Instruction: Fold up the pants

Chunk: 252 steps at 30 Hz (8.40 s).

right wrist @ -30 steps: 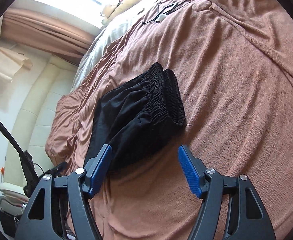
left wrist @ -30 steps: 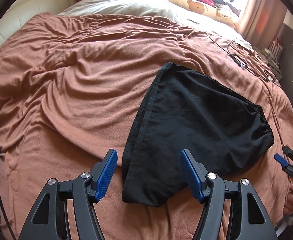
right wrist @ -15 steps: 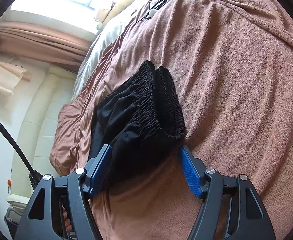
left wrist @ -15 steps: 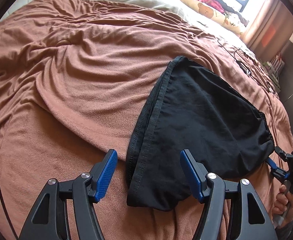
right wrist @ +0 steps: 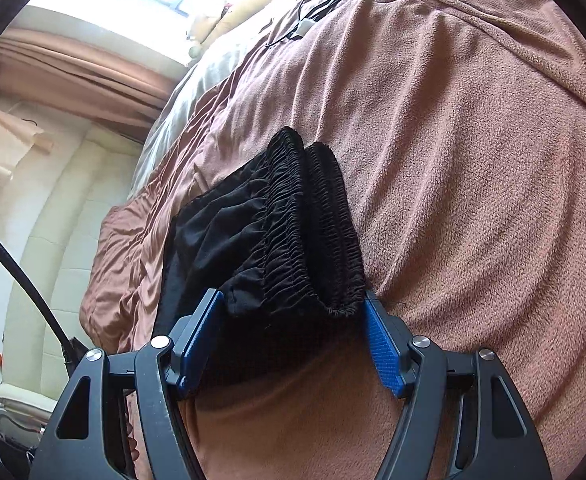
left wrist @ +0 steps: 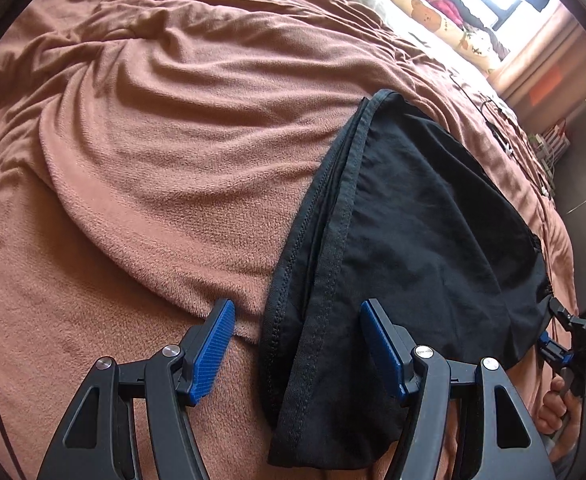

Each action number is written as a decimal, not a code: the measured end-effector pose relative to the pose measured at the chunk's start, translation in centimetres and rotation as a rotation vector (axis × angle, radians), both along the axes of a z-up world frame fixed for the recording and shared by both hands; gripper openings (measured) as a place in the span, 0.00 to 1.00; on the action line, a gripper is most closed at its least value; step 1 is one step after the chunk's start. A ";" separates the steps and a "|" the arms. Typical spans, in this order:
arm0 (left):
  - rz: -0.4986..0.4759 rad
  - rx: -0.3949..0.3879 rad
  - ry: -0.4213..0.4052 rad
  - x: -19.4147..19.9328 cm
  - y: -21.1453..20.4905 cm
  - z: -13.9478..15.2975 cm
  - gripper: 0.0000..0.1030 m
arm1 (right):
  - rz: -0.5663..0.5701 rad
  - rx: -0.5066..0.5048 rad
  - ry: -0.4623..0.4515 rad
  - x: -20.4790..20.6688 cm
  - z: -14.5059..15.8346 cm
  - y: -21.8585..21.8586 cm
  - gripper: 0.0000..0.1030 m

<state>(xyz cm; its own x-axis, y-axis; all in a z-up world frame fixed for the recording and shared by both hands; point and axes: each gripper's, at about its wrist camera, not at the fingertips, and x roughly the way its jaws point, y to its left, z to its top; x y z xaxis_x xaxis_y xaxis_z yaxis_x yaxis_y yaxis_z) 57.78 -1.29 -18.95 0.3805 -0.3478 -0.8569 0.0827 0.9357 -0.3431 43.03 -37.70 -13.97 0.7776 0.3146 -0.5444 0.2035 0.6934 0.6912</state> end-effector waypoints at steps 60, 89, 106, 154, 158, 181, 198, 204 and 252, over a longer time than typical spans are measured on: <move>0.002 -0.088 0.013 -12.4 3.4 5.9 0.07 | 0.138 -0.023 0.001 -3.9 3.4 0.9 0.24; 0.042 -0.158 0.072 -26.6 4.9 5.4 0.07 | 0.215 -0.161 0.106 -12.1 5.8 2.8 0.24; 0.043 -0.169 0.105 -24.4 5.4 2.0 0.45 | 0.046 -0.334 0.133 -15.8 8.8 3.5 0.37; -0.018 -0.292 0.055 -15.8 4.7 0.2 0.45 | 0.241 -0.710 0.389 5.6 3.6 21.2 0.16; 0.001 -0.289 0.056 -15.7 5.1 0.1 0.45 | 0.234 -0.746 0.400 7.2 3.0 21.6 0.13; 0.014 -0.288 0.085 -17.8 6.1 0.7 0.45 | 0.242 -0.697 0.247 2.1 7.9 21.9 0.09; -0.009 -0.262 0.101 -22.1 5.1 0.0 0.45 | 0.341 -0.630 0.235 -10.9 4.9 23.1 0.09; -0.012 -0.275 0.108 -22.9 5.3 -0.3 0.45 | 0.336 -0.645 0.254 -13.5 3.8 23.1 0.09; -0.095 -0.453 0.084 -23.7 2.0 4.6 0.08 | 0.323 -0.415 0.144 -11.1 6.4 19.2 0.09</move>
<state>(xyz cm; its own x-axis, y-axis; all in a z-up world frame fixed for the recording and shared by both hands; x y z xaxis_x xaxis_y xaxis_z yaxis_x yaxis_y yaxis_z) 34.11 0.75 -14.31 0.2642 -0.7240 -0.6372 0.1152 0.6797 -0.7244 31.91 -18.51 -7.56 0.5851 0.2612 -0.7678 0.0071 0.9450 0.3269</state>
